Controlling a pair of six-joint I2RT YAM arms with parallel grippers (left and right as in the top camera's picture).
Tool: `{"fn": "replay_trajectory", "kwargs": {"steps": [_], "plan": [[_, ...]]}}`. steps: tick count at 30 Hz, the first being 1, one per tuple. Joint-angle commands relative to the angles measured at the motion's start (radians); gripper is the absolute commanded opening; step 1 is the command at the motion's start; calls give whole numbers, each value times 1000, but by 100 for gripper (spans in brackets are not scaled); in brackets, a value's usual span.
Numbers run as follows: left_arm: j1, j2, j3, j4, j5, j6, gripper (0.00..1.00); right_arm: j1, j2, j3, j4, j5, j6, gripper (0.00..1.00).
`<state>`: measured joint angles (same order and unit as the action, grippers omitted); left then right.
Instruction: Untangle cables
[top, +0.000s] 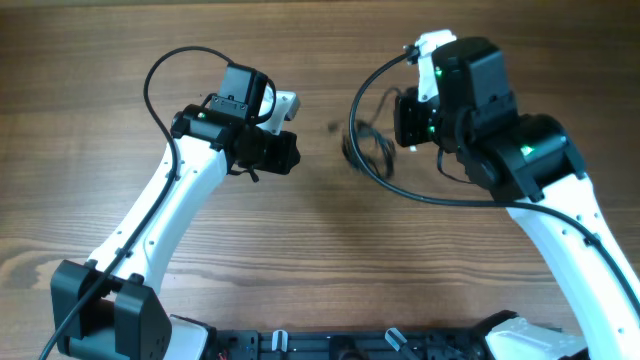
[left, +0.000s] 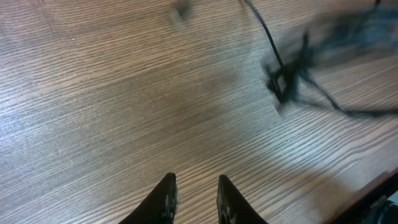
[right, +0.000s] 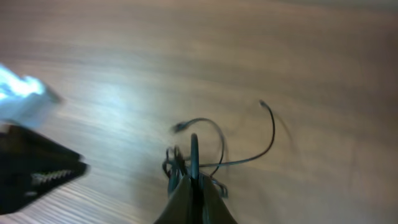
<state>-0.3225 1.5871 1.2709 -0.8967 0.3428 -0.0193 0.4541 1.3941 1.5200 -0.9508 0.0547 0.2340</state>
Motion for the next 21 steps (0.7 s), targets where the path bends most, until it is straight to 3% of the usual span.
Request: {"fn": "replay_trajectory", "kwargs": {"steps": [1,2,3,4,8,12,17,21], "plan": [[-1,-22,6,-5,16,16,23,-3,51,3,-84,209,189,43],[-1,-22,6,-5,16,16,23,-3,68,3,-120,274,253,74],[-1,-22,6,-5,16,16,23,-3,84,3,-150,325,301,91],[-1,-22,6,-5,16,16,23,-4,102,3,-171,355,325,100],[-1,-22,6,-5,16,16,23,-4,164,-34,-177,309,313,100],[-1,-22,6,-5,16,16,23,-4,235,-77,-172,139,234,100],[-1,-22,6,-5,16,16,23,-4,335,-106,-134,-42,-10,100],[-1,-22,6,-5,16,16,23,-4,421,-107,-44,-79,-222,100]]}}
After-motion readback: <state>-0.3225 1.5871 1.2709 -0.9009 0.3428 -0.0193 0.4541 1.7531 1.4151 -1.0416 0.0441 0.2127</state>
